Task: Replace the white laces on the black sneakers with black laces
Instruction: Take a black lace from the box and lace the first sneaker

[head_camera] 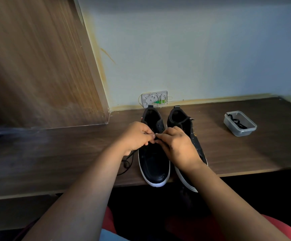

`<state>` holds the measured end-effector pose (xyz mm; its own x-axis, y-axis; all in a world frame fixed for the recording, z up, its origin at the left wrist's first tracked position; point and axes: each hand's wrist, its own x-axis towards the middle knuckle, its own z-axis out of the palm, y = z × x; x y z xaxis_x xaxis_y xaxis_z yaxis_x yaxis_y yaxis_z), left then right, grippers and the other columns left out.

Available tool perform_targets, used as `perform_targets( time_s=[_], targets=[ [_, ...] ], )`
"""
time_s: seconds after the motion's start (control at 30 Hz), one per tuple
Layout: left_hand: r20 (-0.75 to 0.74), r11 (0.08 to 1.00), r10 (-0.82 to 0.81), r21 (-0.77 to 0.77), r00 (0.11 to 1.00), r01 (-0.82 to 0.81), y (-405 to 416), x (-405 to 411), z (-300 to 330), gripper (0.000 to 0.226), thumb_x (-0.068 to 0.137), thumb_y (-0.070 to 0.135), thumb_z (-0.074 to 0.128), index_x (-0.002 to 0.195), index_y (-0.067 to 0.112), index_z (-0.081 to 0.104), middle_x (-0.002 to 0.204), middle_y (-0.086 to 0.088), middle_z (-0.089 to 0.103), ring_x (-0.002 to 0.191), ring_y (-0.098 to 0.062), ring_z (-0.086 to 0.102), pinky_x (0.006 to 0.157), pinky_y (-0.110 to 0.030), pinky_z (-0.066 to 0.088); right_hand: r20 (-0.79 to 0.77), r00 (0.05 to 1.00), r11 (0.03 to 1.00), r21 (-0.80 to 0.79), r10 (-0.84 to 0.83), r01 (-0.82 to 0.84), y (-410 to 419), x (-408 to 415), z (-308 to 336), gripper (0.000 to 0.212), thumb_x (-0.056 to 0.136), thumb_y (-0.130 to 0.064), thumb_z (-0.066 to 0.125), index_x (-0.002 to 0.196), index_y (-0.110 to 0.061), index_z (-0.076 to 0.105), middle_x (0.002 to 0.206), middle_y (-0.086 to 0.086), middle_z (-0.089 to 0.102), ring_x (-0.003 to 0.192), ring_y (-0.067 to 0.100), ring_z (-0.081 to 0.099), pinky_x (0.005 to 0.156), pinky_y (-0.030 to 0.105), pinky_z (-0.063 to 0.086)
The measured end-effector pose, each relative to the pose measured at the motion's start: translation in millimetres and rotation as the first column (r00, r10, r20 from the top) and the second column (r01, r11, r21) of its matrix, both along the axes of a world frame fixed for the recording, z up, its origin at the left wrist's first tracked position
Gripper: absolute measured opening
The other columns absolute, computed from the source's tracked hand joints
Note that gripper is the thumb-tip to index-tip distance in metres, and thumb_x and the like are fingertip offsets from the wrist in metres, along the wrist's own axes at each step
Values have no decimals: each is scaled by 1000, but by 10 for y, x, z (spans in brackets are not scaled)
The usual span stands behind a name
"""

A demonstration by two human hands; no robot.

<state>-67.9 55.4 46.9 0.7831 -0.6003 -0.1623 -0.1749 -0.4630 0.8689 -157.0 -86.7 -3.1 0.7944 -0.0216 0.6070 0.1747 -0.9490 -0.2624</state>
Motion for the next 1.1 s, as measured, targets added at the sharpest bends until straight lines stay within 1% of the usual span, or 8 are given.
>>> perform_targets(
  time_s=[0.13,0.23,0.4,0.5,0.63,0.83,1.0,1.1],
  targets=[
    [-43,999,-30,31,999,31,-14,-25,-26,15,92,6,61,78,12,64,70,-3,67,55,-7,54,48,-12,41,-64,997,997,-55,-51,47,-44,-7,4,11,83,-17,60,87,-12,70,77,6,60,73,30,57,63,39,51],
    [-133,999,35,-4,990,-36,-24,-12,-51,18,98,10,53,82,10,62,71,-10,68,53,-13,61,51,-19,48,-104,984,960,226,-147,168,-103,-8,42,9,85,-7,60,91,-9,67,85,8,66,79,30,63,68,38,52],
    [-82,992,108,81,991,-101,-35,-3,-167,17,97,9,52,84,12,62,74,-8,68,49,-14,64,57,-24,54,-109,982,745,639,-157,190,-136,-50,15,26,78,4,65,81,-21,61,71,-9,66,65,5,63,66,13,48],
    [-18,985,166,43,986,-165,-126,-55,-227,19,96,8,55,80,15,63,76,-1,68,47,-12,64,57,-24,55,-140,984,741,649,-106,172,-61,-18,-89,31,79,3,66,96,-23,70,77,-9,70,69,1,65,71,12,49],
    [-13,978,206,35,978,-205,-229,-98,-309,11,93,7,59,89,17,65,79,4,66,52,-13,67,69,-32,60,-165,978,724,658,-129,206,-7,35,-227,26,80,3,64,84,-21,71,79,-6,72,76,6,67,72,13,49],
    [-259,961,261,-21,930,-276,-263,-89,-328,19,94,-2,50,86,11,61,87,-6,62,50,-10,65,41,-14,44,-185,957,703,650,-223,290,12,57,-267,18,77,-1,64,81,-17,69,76,-3,70,72,10,64,64,3,41],
    [-403,945,271,-61,874,-321,-258,-98,-320,27,96,-4,41,88,9,63,91,-5,64,48,-5,64,42,-12,44,-195,948,604,734,-250,310,26,58,-268,18,82,-8,67,78,-25,63,78,-12,66,75,2,60,63,0,37],
    [-422,935,291,-64,859,-348,-264,-93,-335,27,96,-4,43,85,10,64,86,-5,64,49,-5,65,42,-11,44,-196,953,671,678,-229,301,17,54,-273,15,80,-6,67,80,-21,65,76,-10,65,72,5,60,61,1,37]
  ],
)
